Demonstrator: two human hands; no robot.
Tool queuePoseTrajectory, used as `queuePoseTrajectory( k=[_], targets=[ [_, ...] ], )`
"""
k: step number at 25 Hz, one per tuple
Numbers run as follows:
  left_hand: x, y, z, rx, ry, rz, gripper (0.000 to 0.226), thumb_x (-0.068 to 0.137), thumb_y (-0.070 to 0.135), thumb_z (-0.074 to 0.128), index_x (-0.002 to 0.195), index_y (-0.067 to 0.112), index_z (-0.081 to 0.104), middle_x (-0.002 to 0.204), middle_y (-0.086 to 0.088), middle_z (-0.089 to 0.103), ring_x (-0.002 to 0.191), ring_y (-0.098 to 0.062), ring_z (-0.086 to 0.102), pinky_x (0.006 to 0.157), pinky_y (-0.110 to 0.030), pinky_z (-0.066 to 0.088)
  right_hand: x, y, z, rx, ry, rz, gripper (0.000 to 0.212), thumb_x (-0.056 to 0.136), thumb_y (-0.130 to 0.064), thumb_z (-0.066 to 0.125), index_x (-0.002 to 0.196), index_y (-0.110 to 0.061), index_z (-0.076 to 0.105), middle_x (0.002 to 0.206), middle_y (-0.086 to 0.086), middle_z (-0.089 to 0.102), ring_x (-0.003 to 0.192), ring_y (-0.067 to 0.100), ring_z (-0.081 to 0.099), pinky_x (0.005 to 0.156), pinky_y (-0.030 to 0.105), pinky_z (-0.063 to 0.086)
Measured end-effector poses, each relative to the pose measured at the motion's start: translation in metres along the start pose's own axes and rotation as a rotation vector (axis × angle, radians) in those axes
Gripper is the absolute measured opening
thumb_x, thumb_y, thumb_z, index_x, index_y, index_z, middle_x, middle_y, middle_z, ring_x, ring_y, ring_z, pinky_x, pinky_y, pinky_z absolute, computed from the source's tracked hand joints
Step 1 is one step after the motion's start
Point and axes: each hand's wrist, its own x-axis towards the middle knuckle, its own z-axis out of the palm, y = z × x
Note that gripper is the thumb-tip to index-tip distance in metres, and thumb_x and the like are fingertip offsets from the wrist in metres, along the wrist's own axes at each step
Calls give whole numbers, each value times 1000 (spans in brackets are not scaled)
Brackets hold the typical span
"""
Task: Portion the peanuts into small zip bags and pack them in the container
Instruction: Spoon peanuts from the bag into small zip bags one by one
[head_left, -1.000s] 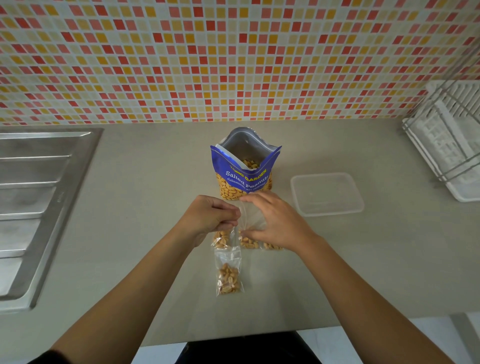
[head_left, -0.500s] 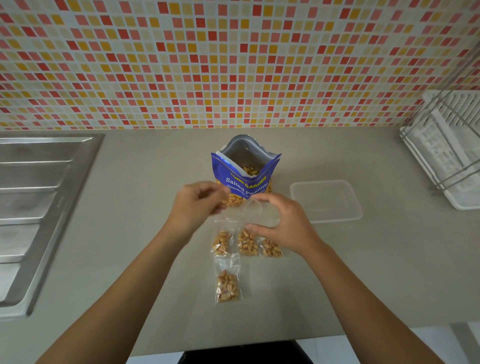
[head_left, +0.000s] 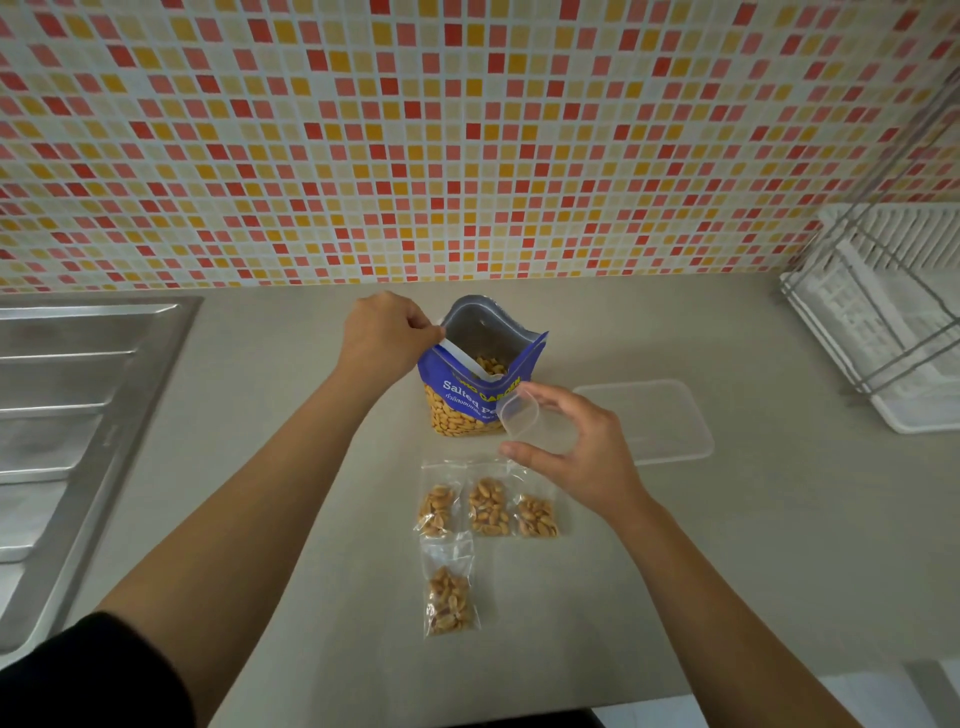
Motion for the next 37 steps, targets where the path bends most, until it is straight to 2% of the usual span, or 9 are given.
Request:
queuePoseTrajectory(
  k=[4,7,9,15,19,21,25,30,37],
  targets=[
    [2,19,-4,-42,58,210,20,86,27,63,88,9,71,83,-4,70,76,-16,61,68,-28,48,6,3,-2,10,11,7,61,64,-38,82,119,-23,60,112,-16,63,105,-3,59,91,8,41],
    [-1,36,12,71,-108,366,20,87,27,60,93,10,68,78,-6,64,73,-21,58,74,-35,51,10,7,-2,66,61,24,54,64,-42,80,112,-38,57,109,-22,63,103,-3,60,92,11,43],
    [-1,38,22,172,-170,376,23,88,32,59,97,13,69,87,-9,67,81,-25,60,75,-36,51,11,11,-3,87,85,41,49,64,-45,77,108,-45,56,109,-23,64,104,0,61,93,13,44],
    [6,25,-10,58,2,211,21,88,33,56,94,19,70,92,-4,71,88,-25,63,83,-42,52,15,19,-10,95,89,43,53,66,-29,83,108,-44,54,103,-31,65,103,-2,61,91,11,43],
    [-5,41,8,604,-79,279,23,91,35,52,104,24,66,102,-6,63,110,-25,48,93,-41,34,18,16,-7,118,83,40,52,65,-40,81,110,-42,55,106,-28,65,105,0,61,93,16,45],
    [-10,53,26,691,-149,287,19,90,29,54,104,21,65,97,-5,57,113,-23,42,92,-41,29,18,15,-7,123,76,38,54,64,-44,78,113,-37,57,111,-20,65,107,3,61,95,20,46],
    [-3,57,40,575,-205,116,11,90,13,48,87,15,58,74,-1,37,112,-21,37,83,-40,23,16,14,-9,125,92,48,55,66,-34,81,115,-32,57,112,-20,63,109,0,59,95,15,44],
    [6,44,32,316,-192,33,25,95,29,42,99,25,66,103,-2,58,110,-21,40,82,-41,24,11,14,-17,131,128,75,53,62,-40,79,109,-43,55,110,-24,62,109,-4,58,94,10,41],
    [2,22,14,131,-88,-58,23,96,28,41,97,28,64,101,1,63,112,-24,41,81,-38,24,7,14,-23,84,157,75,59,63,-43,82,114,-25,58,110,-12,64,108,-3,57,92,8,40]
  ],
)
